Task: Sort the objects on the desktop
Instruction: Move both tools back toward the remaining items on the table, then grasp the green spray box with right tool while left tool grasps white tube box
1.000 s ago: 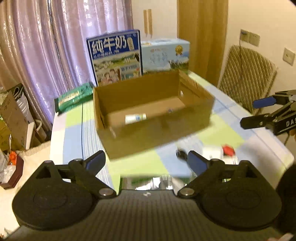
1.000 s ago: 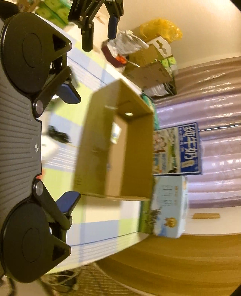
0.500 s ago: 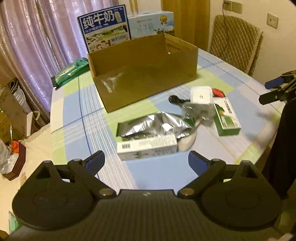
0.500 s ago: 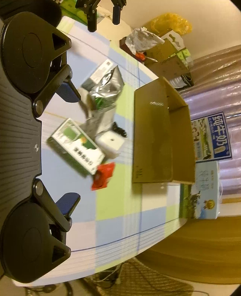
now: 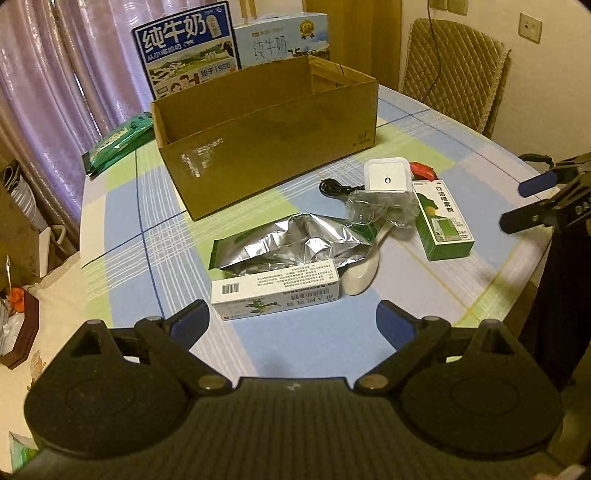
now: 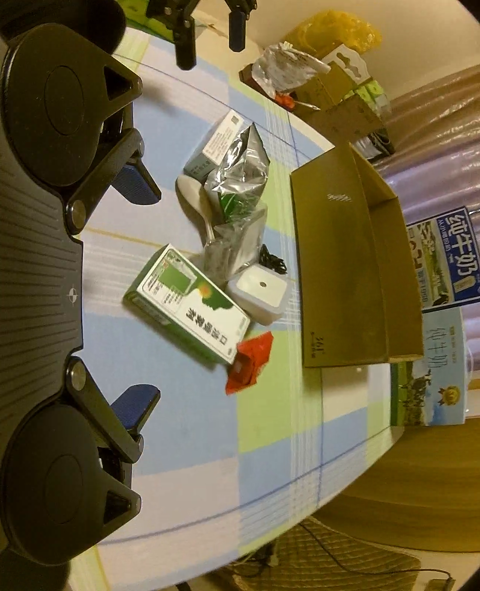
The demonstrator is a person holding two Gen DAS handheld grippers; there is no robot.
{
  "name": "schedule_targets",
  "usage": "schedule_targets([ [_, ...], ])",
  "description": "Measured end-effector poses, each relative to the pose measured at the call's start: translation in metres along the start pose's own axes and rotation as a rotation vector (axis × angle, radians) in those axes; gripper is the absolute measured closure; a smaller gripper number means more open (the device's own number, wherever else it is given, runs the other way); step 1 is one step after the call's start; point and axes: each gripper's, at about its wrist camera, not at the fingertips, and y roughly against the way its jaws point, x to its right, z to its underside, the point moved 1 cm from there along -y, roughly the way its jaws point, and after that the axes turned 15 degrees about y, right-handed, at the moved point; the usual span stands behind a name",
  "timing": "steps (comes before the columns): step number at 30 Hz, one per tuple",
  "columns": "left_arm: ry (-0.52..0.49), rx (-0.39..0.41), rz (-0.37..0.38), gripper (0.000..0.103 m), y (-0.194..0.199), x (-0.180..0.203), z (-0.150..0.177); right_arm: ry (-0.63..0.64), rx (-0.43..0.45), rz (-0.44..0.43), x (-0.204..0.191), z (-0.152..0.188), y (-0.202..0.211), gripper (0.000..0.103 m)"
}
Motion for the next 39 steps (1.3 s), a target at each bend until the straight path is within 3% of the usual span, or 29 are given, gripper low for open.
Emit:
schedule_targets([
  [15,-0.045,-0.011,0.059,0.008,-0.048,-0.016,-0.004,-0.079,-0.069,0.1,-0.017,-0.014,-0.075,0.003],
  [24,-0.055,-0.032,0.081,0.008,-0.07,-0.03,-0.004,-0.053,-0.134,0.117,-0.016,-0.017,-0.099,0.025],
  [33,-0.09,-0.058,0.104,0.008,-0.073,-0.023,0.001,0.058,-0.181,0.024,0.001,-0.007,-0.084,0.039],
  [39,-0.189,-0.075,0.091,0.009,-0.075,-0.014,0.0,0.211,-0.237,-0.055,0.009,-0.002,-0.068,0.044],
])
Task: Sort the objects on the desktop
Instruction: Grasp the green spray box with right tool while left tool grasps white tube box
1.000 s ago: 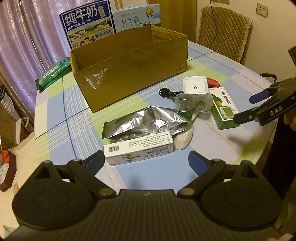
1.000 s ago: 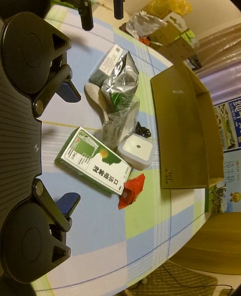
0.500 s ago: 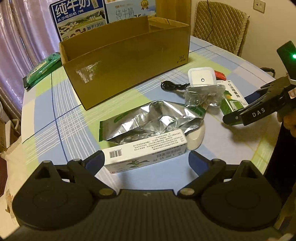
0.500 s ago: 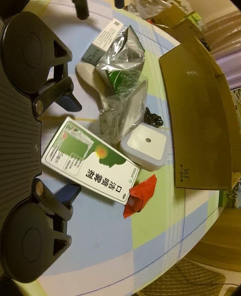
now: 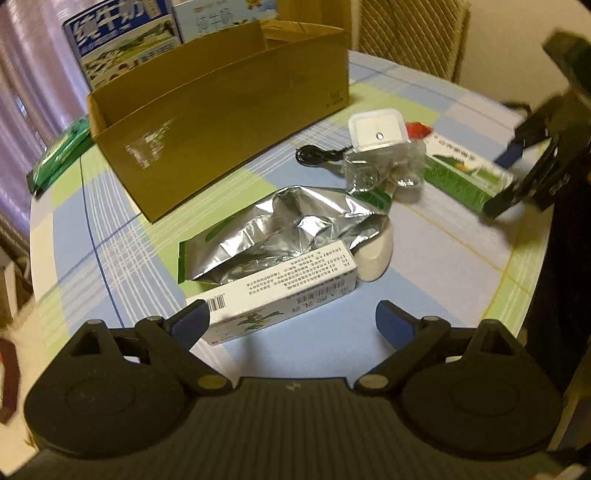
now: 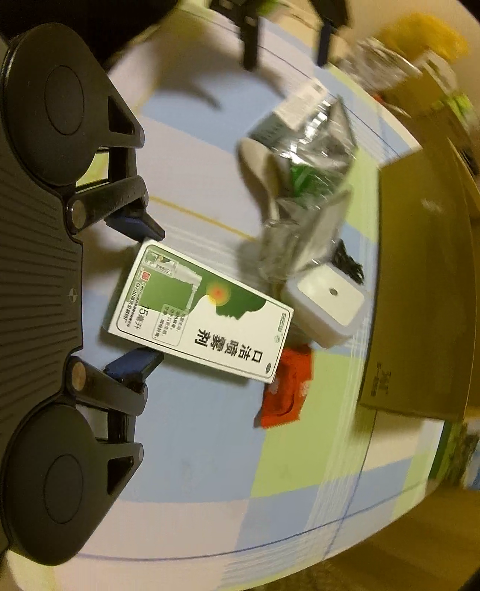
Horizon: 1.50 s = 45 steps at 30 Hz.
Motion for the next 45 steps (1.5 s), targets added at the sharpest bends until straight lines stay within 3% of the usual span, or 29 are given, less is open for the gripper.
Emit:
schedule_targets([
  [6,-0.115,-0.016,0.024,0.016,-0.011,0.002,-0.006,0.083,-0.015,-0.051,0.004,0.008,0.0,0.045],
  [14,-0.314,-0.074,0.037,0.028,-0.043,0.002,-0.015,0.043,-0.011,-0.043,0.011,0.011,-0.008,0.043],
  [18,-0.357,-0.097,0.033,0.047,-0.047,0.002,-0.014,0.034,-0.001,-0.037,0.013,0.009,-0.009,0.042],
  [19,-0.36,-0.099,0.026,0.055,-0.045,0.003,-0.014,0.034,0.001,-0.036,0.014,0.009,-0.009,0.042],
  [24,-0.275,-0.15,0.039,0.071,-0.036,0.008,-0.011,0.043,0.005,-0.031,0.013,0.01,-0.008,0.043],
  [27,-0.225,-0.17,0.079,0.072,-0.032,0.015,-0.008,0.048,0.008,-0.037,0.01,0.011,-0.007,0.043],
  [45,-0.152,-0.192,0.074,0.069,-0.043,0.005,0.001,-0.013,0.056,0.036,0.013,-0.003,-0.019,0.041],
])
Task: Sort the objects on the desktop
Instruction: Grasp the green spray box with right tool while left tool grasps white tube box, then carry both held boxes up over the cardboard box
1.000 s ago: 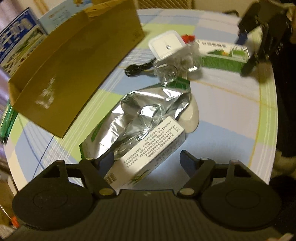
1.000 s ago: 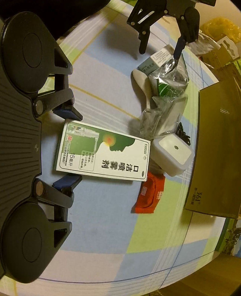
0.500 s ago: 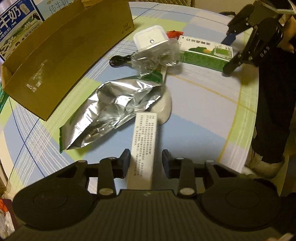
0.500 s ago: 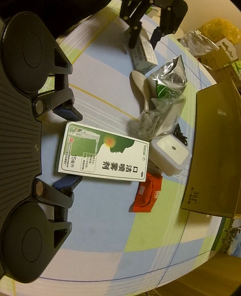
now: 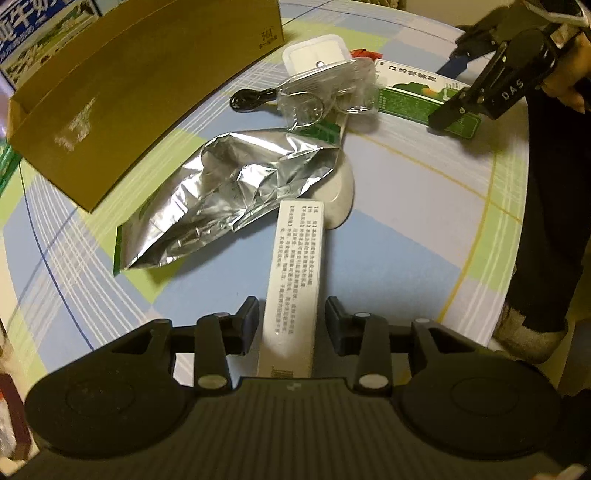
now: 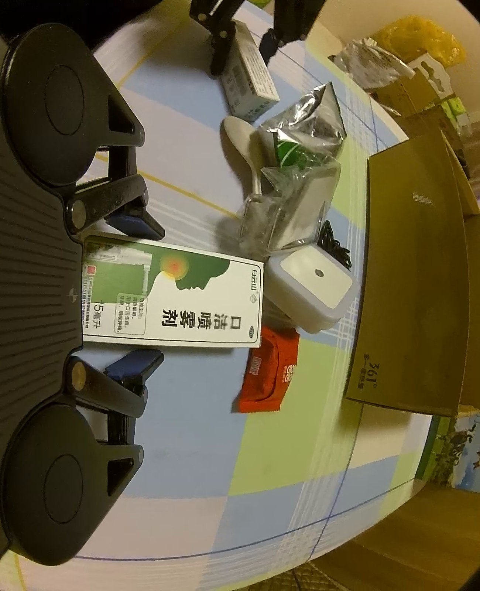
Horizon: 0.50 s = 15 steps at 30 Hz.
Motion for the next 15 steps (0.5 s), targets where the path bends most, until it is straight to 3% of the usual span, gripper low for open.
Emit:
schedule_targets([
  [2,0.035,-0.003,0.012,0.072,0.0,-0.0027,-0.0003,-0.016,0.005,0.007,0.0005,-0.0004,-0.0009,0.041],
  [3,0.058,-0.005,0.027,0.08,-0.0001,-0.0045,-0.0012,-0.026,0.007,0.008,0.0013,-0.0011,-0.0012,0.041],
  [4,0.076,-0.005,0.037,0.081,0.0001,-0.0054,-0.0019,-0.036,0.01,0.008,0.0021,-0.0018,-0.0012,0.041],
  [9,0.113,0.006,0.019,0.082,0.0007,-0.003,-0.0023,-0.042,0.015,0.022,0.0009,-0.0047,-0.003,0.041],
  [11,0.12,0.013,0.013,0.082,0.0025,-0.0012,-0.0021,-0.028,0.016,0.034,-0.0007,-0.0044,-0.0016,0.05],
  [15,0.131,0.025,0.014,0.082,0.0091,0.0028,-0.0016,-0.034,0.009,0.05,0.0001,0.0005,0.0065,0.051],
])
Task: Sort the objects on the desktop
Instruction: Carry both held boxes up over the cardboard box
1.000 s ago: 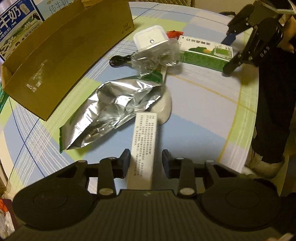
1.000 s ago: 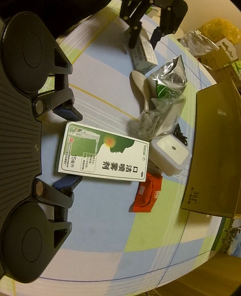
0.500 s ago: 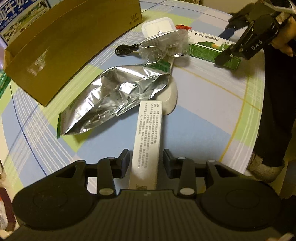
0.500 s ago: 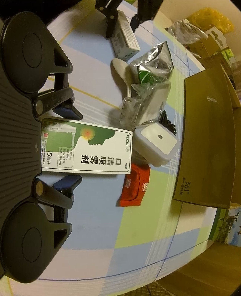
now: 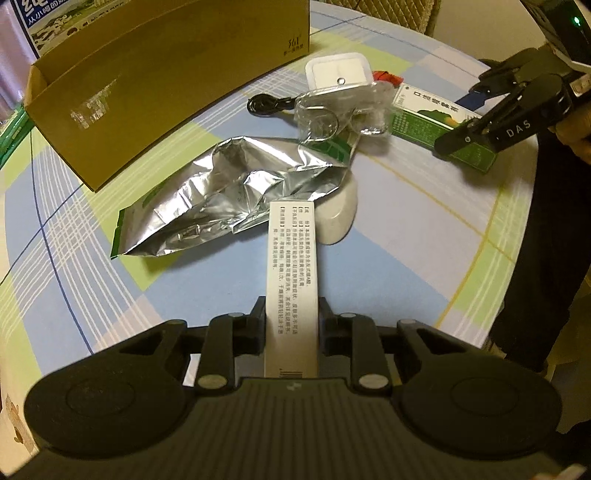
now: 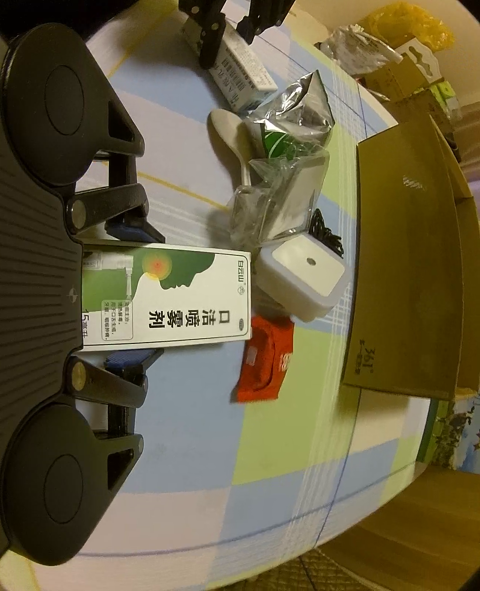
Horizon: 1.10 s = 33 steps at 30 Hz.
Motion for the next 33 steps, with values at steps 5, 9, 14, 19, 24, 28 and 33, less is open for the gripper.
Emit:
schedule_targets([
  [5,0.004,0.017,-0.012,0.082,0.012,0.007,0.001,-0.034,0.017,0.014,0.006,0.01,0.022,0.051],
  [9,0.008,0.036,-0.028,0.082,0.026,0.013,-0.002,-0.047,0.052,0.022,0.008,0.012,0.043,0.051],
  [14,0.016,0.062,-0.047,0.082,0.047,0.02,-0.011,-0.033,0.095,0.019,0.007,0.005,0.067,0.051],
  [19,0.03,0.096,-0.077,0.082,0.072,0.02,-0.026,0.008,0.146,0.016,0.002,-0.012,0.088,0.051],
  [24,0.052,0.138,-0.098,0.082,0.092,0.018,-0.047,0.052,0.19,0.01,0.001,-0.036,0.104,0.051],
  [28,0.068,0.166,-0.109,0.082,0.104,0.016,-0.068,0.083,0.22,0.013,0.007,-0.059,0.111,0.051],
  [33,0.086,0.199,-0.121,0.082,0.111,0.009,-0.104,0.117,0.25,0.021,0.022,-0.093,0.113,0.051],
])
